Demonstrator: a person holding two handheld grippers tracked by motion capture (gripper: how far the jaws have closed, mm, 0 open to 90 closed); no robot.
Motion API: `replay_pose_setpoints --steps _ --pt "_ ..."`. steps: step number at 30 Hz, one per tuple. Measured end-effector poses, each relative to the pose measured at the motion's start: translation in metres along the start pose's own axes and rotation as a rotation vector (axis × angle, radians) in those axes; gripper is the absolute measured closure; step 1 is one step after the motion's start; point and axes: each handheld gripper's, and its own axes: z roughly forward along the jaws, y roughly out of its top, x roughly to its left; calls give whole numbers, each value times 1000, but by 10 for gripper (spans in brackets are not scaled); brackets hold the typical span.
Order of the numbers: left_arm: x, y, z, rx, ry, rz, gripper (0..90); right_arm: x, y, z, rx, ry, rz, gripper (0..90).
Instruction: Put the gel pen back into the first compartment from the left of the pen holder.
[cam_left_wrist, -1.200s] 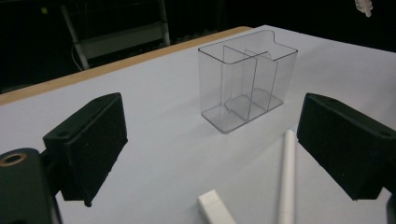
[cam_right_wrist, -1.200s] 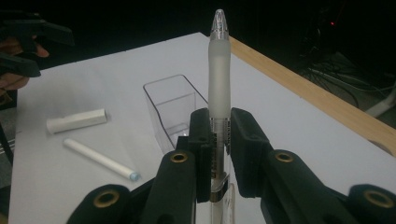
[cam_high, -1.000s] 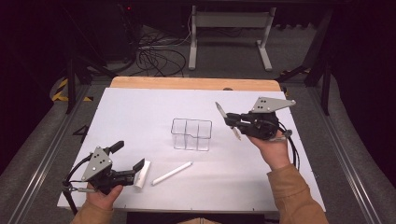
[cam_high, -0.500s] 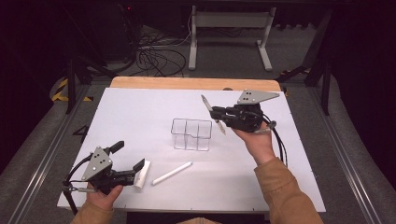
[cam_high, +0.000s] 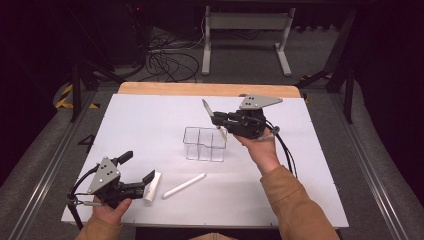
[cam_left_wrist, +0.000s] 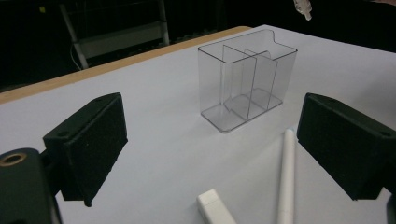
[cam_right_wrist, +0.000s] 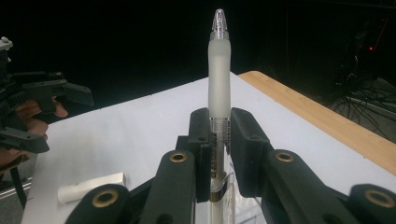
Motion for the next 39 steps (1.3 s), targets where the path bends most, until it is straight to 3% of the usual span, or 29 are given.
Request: replay_pose_setpoints --steps 10,18,39 --pt "0 0 0 1 -1 0 91 2 1 23 -20 24 14 788" --pt "0 0 0 1 -2 4 91 4 3 42 -16 33 -2 787" --pt "0 0 0 1 -6 2 91 15 4 79 -28 58 -9 787"
